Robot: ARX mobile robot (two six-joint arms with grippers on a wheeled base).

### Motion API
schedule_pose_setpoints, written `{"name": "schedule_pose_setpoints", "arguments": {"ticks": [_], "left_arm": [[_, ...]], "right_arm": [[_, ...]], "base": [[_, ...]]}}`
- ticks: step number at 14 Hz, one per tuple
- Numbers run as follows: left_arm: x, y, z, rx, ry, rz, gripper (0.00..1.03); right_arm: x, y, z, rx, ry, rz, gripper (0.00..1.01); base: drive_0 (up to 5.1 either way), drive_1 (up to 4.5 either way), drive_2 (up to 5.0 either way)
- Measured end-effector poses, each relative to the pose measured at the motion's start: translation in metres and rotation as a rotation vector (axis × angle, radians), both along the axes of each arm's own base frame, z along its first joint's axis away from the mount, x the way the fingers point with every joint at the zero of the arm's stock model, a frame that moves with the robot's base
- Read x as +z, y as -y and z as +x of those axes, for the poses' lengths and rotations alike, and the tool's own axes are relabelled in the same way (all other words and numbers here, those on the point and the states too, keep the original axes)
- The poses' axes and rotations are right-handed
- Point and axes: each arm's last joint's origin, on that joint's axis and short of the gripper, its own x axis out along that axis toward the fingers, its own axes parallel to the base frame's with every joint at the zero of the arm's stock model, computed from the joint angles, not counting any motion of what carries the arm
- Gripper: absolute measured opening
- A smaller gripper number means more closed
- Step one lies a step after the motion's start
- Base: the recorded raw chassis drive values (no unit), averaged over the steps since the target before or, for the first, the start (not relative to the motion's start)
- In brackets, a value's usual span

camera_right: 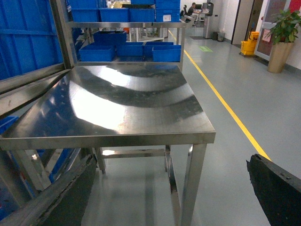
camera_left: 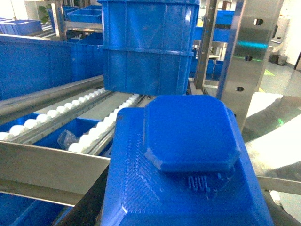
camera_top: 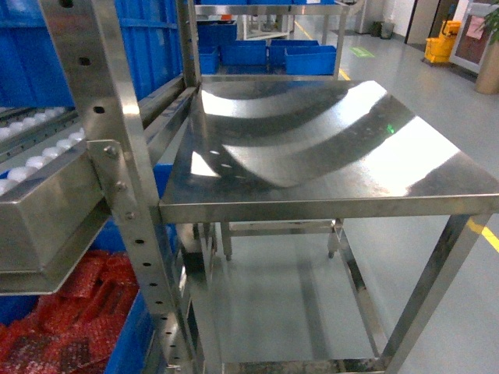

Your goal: Pick blue part to blue bin on bottom shelf

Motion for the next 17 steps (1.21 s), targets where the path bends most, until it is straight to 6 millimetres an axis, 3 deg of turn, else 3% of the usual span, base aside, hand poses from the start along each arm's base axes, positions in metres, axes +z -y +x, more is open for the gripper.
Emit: {"name": "schedule_pose_setpoints", "arguments": {"ticks": [17], "left_arm": [[0.0001, 0.0, 0.0, 0.0, 0.001, 0.0, 0.43]], "right_arm": [[-0.0001, 0.0, 0.0, 0.0, -0.001, 0.0, 0.98]], "base": [[-4.8, 1.62, 3.2]]}}
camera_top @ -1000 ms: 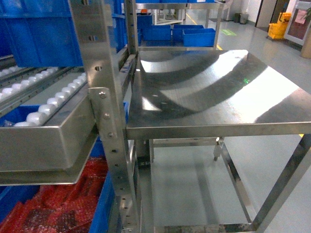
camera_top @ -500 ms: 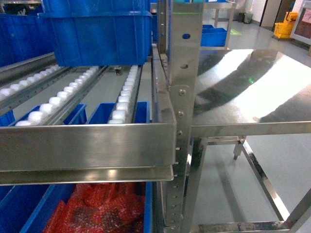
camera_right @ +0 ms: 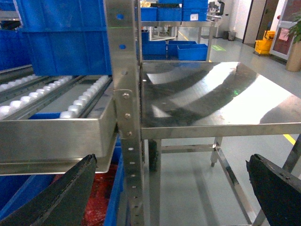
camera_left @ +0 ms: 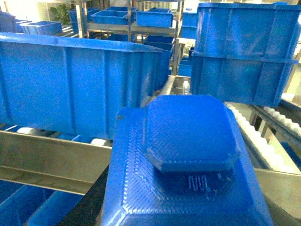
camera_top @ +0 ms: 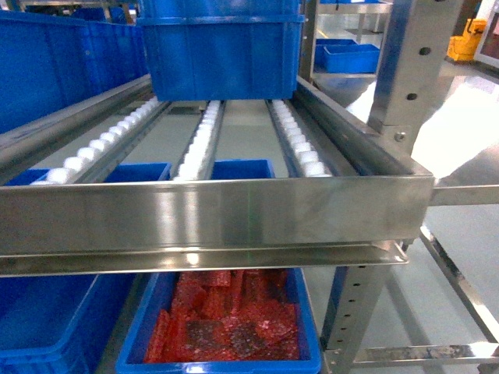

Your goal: Pick blue part to blue bin on bottom shelf

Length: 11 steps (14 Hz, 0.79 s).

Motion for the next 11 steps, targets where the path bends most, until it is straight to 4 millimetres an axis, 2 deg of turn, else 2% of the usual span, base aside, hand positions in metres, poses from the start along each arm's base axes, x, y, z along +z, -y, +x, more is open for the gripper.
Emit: {"name": "schedule_pose_setpoints", "arguments": {"ticks": [5, 11], "left_arm": [[0.0003, 0.0, 0.0, 0.0, 0.003, -0.001, 0.43], [0.0001, -0.0002, -0.0002, 0.003, 0.001, -0.001, 0.43]], "right_arm": [[0.0003, 0.0, 0.0, 0.0, 0.003, 0.0, 0.98], [0.0002, -0.0001, 0.0, 0.003, 0.002, 0.0, 0.98]], "base": [[-4.7, 1.17, 3.6], [0.0, 0.0, 0.0]]}}
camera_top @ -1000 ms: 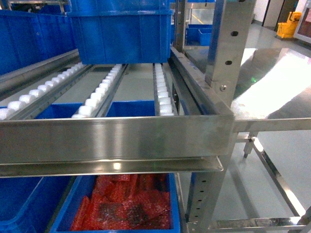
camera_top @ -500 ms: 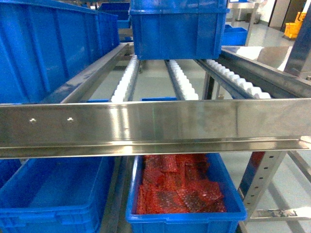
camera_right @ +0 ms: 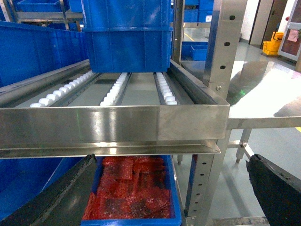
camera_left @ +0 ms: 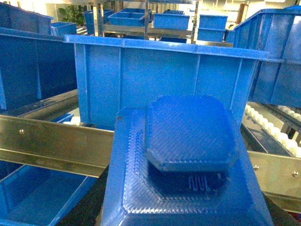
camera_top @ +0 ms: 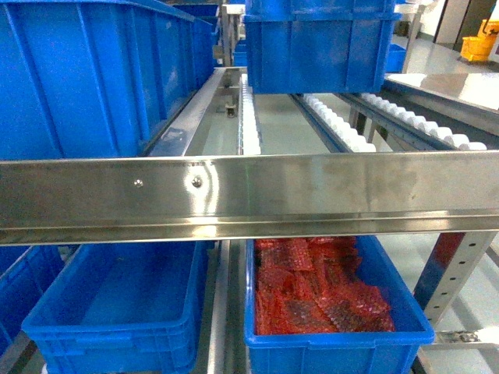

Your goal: Pick blue part to blue bin on bottom shelf

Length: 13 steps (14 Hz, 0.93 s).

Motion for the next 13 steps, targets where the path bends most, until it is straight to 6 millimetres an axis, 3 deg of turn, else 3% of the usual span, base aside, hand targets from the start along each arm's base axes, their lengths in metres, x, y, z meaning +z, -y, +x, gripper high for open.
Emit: {"name": "schedule_pose_setpoints", "arguments": {"ticks": [13], "left_arm": [[0.0001, 0.0001, 0.0, -0.002, 0.001, 0.0, 0.43]], "right_arm": [[-0.0001, 0.0, 0.0, 0.0, -0.001, 0.0, 0.98]], "base": [[0.0, 0.0, 0.0]]}}
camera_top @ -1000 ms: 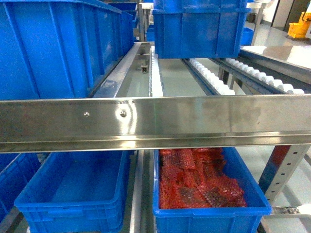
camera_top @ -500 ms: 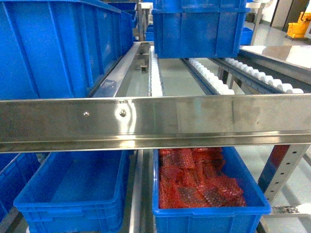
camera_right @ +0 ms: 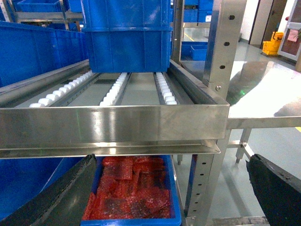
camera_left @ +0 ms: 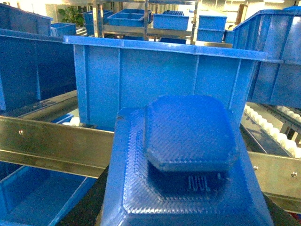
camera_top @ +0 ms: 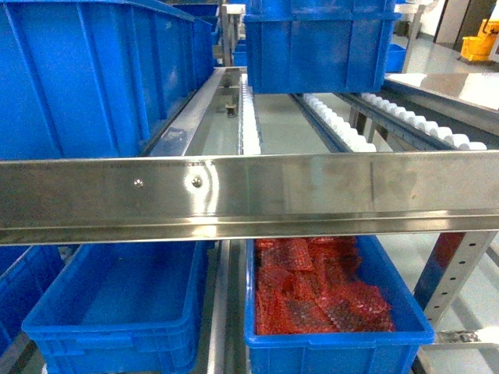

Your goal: Pick blue part to blue bin on bottom shelf

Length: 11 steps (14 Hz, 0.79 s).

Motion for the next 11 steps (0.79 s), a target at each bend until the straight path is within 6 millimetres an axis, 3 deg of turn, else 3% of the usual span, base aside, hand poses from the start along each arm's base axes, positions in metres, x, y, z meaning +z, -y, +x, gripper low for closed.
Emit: {"name": "schedule_pose_setpoints", "arguments": {"ticks": [11], "left_arm": [[0.0, 0.0, 0.0, 0.0, 0.0, 0.0, 0.43]], "right_arm": [[0.0, 0.0, 0.0, 0.0, 0.0, 0.0, 0.98]], "base": [[0.0, 0.0, 0.0]]}}
